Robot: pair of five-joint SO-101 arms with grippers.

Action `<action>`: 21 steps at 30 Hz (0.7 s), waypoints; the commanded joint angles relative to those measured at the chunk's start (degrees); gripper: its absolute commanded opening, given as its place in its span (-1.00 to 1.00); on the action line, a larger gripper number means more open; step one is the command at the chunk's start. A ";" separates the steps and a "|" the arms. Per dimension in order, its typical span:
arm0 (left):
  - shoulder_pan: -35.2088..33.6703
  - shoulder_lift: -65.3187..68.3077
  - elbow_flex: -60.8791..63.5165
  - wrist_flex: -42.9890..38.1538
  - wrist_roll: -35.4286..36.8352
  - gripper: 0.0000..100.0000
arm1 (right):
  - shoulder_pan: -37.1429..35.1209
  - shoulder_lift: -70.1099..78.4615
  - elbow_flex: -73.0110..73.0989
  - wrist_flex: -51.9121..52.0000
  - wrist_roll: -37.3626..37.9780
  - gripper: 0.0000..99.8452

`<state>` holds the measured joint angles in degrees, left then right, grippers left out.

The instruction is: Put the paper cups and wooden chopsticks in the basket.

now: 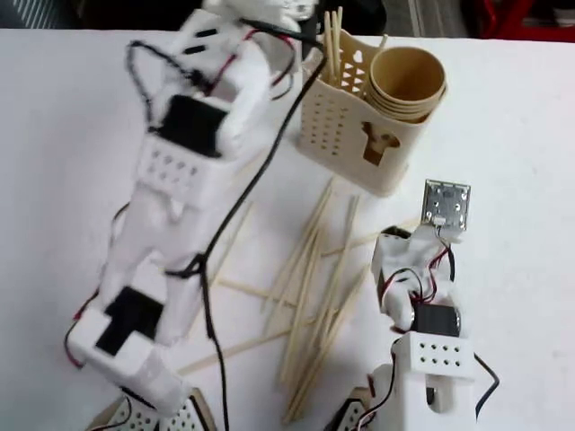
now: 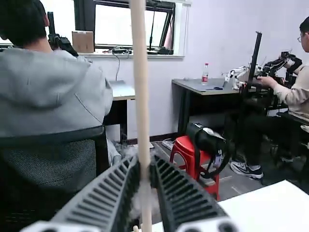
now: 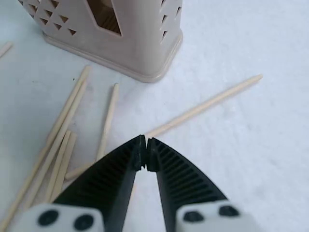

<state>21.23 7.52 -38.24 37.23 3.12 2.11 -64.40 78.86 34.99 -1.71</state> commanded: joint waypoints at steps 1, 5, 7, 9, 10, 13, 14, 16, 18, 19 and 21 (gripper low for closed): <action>0.66 5.58 -1.76 -4.92 0.09 -0.96 | 0.22 -0.84 -0.35 -0.92 -0.09 -0.97; 0.66 10.24 -1.67 -6.86 0.00 -0.95 | 0.22 -0.84 -0.35 -0.92 -0.09 -0.97; 0.66 12.35 -1.67 -7.82 0.00 -0.95 | 0.22 -0.84 -0.35 -0.92 0.00 -0.97; 0.66 14.29 -1.67 -8.97 0.00 -0.95 | 0.22 -0.84 -0.35 -0.92 0.00 -0.97; 0.66 15.25 -1.67 -9.32 0.00 -0.95 | 0.22 -0.84 -0.35 -0.92 0.00 -0.97; 0.66 17.36 -1.76 -9.41 0.00 -0.95 | 0.22 -0.84 -0.35 -0.92 0.00 -0.97; 0.57 17.89 -1.76 -9.41 0.00 -0.95 | 0.22 -0.84 -0.35 -0.92 0.00 -0.97; 0.48 18.33 -1.76 -8.97 0.00 -0.94 | 0.13 -0.84 -0.35 -0.92 0.00 -0.97; 0.57 18.33 -1.76 -6.77 0.00 -0.86 | 0.13 -0.84 -0.35 -0.92 0.00 -0.97; 0.66 18.24 -1.85 -4.75 0.00 -0.80 | 0.13 -0.84 -0.44 -0.92 0.00 -0.97; 0.66 17.45 -2.81 -0.35 0.00 -0.70 | 0.13 -0.84 -0.44 -0.92 0.00 -0.97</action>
<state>21.23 26.86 -38.24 31.08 3.03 2.11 -64.40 78.86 34.99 -1.71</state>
